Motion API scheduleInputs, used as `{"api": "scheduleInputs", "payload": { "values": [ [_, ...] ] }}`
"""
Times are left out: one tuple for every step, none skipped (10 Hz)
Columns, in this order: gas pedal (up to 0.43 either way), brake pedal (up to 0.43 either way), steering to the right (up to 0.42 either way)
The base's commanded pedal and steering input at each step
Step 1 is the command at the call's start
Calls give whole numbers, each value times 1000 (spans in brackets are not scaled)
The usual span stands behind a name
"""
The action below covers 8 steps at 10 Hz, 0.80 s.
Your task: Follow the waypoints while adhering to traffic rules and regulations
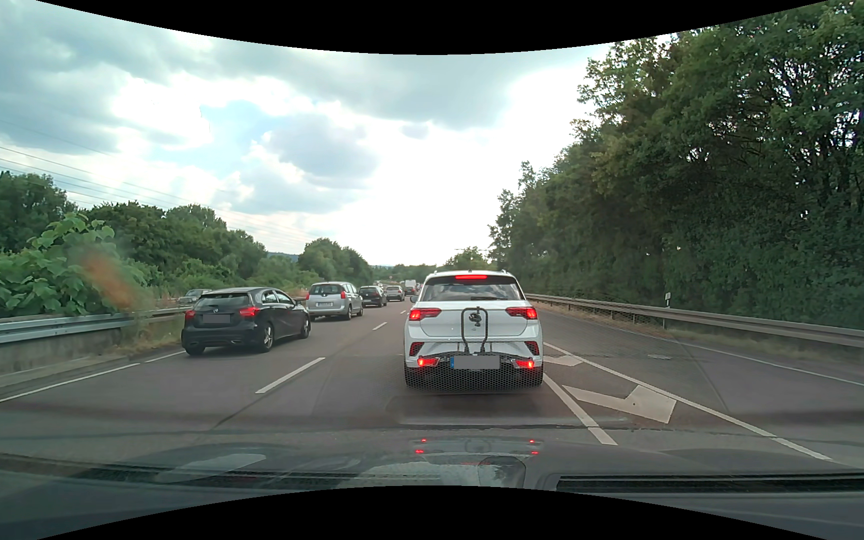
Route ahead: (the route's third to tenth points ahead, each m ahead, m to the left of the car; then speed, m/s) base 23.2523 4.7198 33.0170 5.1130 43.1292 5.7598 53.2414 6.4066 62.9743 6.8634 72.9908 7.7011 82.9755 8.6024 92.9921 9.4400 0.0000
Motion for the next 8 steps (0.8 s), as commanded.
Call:
{"api": "scheduleInputs", "payload": {
  "values": [
    [0,256,0],
    [0,262,0],
    [0,256,0],
    [0,262,0],
    [0,256,0],
    [0,256,0],
    [0,256,0],
    [0,256,0]
  ]
}}
